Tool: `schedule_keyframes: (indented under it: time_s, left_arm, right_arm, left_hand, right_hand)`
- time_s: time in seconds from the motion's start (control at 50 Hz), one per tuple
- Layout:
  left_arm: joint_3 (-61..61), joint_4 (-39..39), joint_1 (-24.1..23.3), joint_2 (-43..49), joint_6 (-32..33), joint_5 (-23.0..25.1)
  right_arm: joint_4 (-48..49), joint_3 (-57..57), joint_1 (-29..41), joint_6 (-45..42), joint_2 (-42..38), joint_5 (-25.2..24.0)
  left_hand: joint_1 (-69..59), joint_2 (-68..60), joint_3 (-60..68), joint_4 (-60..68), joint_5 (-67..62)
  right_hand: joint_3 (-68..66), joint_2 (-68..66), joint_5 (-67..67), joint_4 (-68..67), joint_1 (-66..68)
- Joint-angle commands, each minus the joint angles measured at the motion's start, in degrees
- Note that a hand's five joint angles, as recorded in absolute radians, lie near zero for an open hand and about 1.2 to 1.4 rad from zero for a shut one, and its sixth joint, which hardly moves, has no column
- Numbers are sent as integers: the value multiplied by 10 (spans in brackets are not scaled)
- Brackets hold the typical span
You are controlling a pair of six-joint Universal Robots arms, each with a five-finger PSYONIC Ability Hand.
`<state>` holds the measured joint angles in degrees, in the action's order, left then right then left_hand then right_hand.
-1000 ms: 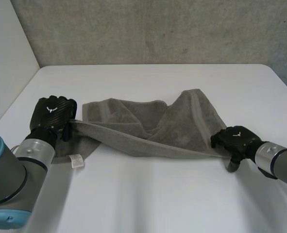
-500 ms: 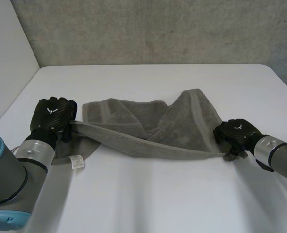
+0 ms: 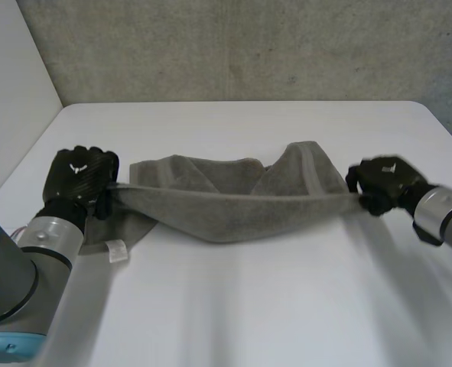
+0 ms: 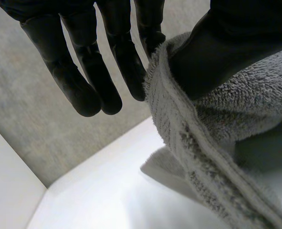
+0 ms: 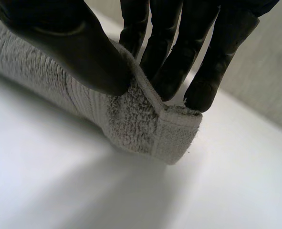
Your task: Fold the towel.
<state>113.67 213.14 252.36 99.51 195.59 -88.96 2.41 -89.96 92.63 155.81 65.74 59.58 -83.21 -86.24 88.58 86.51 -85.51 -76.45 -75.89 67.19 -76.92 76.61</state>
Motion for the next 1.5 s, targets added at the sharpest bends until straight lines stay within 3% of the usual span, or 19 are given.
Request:
schedule_keyframes:
  time_s: [0.02, 0.16, 0.2, 0.32, 0.44, 0.48, 0.54, 0.58, 0.72, 0.82, 0.86, 0.92, 0.96, 0.98, 1.02, 1.1, 1.26, 1.4, 1.5]
  left_arm:
    - [-5, -7, -5, -76, 1, 2]
    - [-42, -46, -9, -173, 1, 4]
    - [-91, -107, -15, -194, 1, 7]
    - [-185, -217, -26, -189, -2, 14]
    - [-291, -319, -20, -83, 3, 15]
    - [-317, -340, -20, -48, 5, 15]
    - [-369, -384, -20, 21, 8, 17]
    - [-428, -426, -20, 103, 27, 16]
    - [-568, -475, -22, 235, 105, 9]
    - [-714, -446, -27, 268, 119, 5]
    - [-787, -381, -36, 263, 86, -6]
    - [-797, -338, -44, 250, 52, -9]
    - [-778, -253, -49, 204, -27, -10]
    - [-778, -252, -49, 204, -28, -10]
    - [-734, -190, -45, 163, -93, -7]
    - [-681, -153, -44, 145, -130, -3]
    - [-522, -146, -10, 142, -113, 11]
    - [-314, -71, 8, 156, -100, 89]
    - [-214, 1, 8, 190, -55, 107]
  right_arm:
    - [-20, 23, -3, 66, 143, -32]
    - [-88, 116, -3, 102, 251, -31]
    - [-157, 190, -5, 99, 278, -36]
    - [-244, 279, -28, 72, 261, -37]
    - [-336, 341, 33, -77, 154, -5]
    - [-362, 360, 75, -137, 89, 53]
    - [-364, 363, 88, -161, 60, 89]
    - [-364, 368, 107, -203, 3, 146]
    - [-342, 439, 124, -242, -112, 200]
    - [-231, 565, 134, -225, -157, 252]
    - [-74, 588, 142, -151, -149, 277]
    - [13, 560, 145, -97, -121, 272]
    - [153, 475, 138, 4, -32, 245]
    - [153, 475, 138, 5, -32, 245]
    - [216, 413, 121, 48, 10, 212]
    - [202, 377, 111, 50, 16, 194]
    - [129, 298, 107, 43, 18, 135]
    - [99, 166, 85, 5, 6, 55]
    - [95, 85, 85, -58, -36, 34]
  left_hand:
    - [32, 62, -86, -65, 155]
    - [32, 62, -86, -65, 155]
    - [32, 62, -86, -65, 155]
    - [32, 62, -86, -65, 155]
    - [32, 62, -86, -65, 155]
    - [32, 62, -86, -65, 155]
    - [32, 62, -86, -65, 155]
    - [32, 62, -86, -65, 155]
    - [32, 62, -86, -65, 155]
    - [32, 62, -86, -65, 155]
    - [32, 62, -86, -65, 155]
    - [32, 62, -86, -65, 155]
    - [32, 62, -86, -65, 155]
    - [32, 62, -86, -65, 155]
    - [32, 62, -86, -65, 155]
    - [32, 62, -86, -65, 155]
    - [32, 62, -86, -65, 155]
    - [32, 62, -86, -65, 155]
    - [32, 62, -86, -65, 155]
  right_hand:
    - [-36, -41, 28, -31, 34]
    - [-36, -41, 28, -31, 34]
    - [-36, -41, 28, -31, 34]
    - [-36, -41, 28, -31, 34]
    - [-36, -41, 28, -31, 34]
    - [-36, -41, 28, -31, 34]
    - [-36, -41, 28, -31, 34]
    - [-36, -41, 28, -31, 34]
    - [-36, -41, 28, -31, 34]
    - [-36, -41, 28, -31, 34]
    - [-36, -41, 28, -31, 34]
    - [-36, -41, 28, -31, 34]
    - [-36, -41, 28, -31, 34]
    - [-36, -41, 28, -31, 34]
    - [-36, -41, 28, -31, 34]
    - [-36, -41, 28, -31, 34]
    - [-36, -41, 28, -31, 34]
    - [-36, -41, 28, -31, 34]
    - [-36, -41, 28, -31, 34]
